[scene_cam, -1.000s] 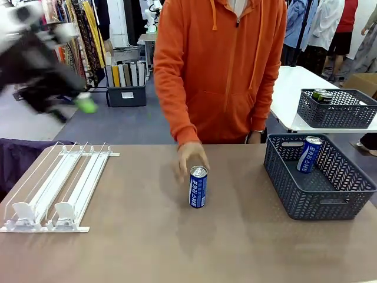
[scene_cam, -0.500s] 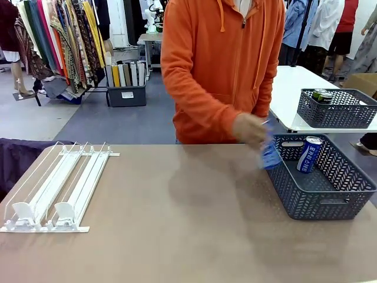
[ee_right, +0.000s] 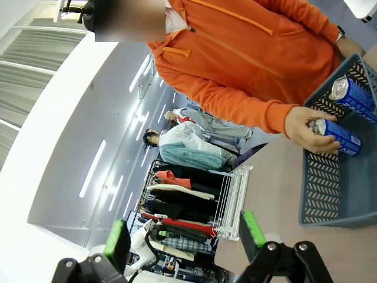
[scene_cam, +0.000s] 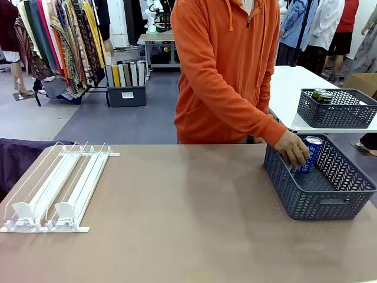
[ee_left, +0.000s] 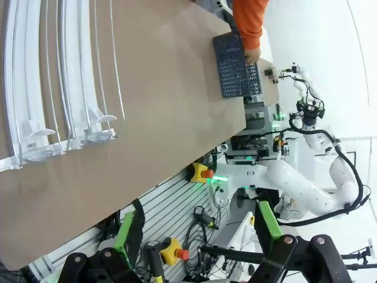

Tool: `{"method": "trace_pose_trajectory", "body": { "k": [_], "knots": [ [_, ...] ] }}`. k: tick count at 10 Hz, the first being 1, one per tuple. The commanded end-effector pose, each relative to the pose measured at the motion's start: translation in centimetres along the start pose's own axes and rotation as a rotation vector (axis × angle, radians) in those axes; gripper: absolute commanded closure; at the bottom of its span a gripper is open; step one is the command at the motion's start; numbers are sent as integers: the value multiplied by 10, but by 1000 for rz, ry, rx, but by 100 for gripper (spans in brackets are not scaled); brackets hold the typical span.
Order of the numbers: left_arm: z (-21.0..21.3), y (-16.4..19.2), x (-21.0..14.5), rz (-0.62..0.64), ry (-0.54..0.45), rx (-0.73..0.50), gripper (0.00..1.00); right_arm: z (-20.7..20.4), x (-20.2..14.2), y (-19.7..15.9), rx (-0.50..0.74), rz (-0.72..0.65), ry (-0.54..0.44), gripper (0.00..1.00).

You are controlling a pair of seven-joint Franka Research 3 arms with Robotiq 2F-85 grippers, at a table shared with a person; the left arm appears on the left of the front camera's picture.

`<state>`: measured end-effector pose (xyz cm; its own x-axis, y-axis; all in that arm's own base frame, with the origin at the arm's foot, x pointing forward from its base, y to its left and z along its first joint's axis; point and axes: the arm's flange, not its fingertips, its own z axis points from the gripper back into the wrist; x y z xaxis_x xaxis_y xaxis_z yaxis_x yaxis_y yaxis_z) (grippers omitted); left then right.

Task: Retrieve and store the cans from the dispenser.
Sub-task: Pick up one can from the Automatic Can Dispenser and place it in the middle of the table.

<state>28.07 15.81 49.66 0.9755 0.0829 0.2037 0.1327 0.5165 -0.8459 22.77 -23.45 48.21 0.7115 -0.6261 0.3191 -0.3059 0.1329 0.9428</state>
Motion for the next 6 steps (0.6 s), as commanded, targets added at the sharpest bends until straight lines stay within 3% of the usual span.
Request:
{"method": "trace_pose_trajectory", "body": {
  "k": [1, 6],
  "knots": [
    [2, -3, -1, -10, -9, -18, 0, -2, 3, 2, 20, 20, -13, 0],
    [2, -3, -1, -10, -9, -18, 0, -2, 3, 2, 20, 20, -13, 0]
  ]
}}
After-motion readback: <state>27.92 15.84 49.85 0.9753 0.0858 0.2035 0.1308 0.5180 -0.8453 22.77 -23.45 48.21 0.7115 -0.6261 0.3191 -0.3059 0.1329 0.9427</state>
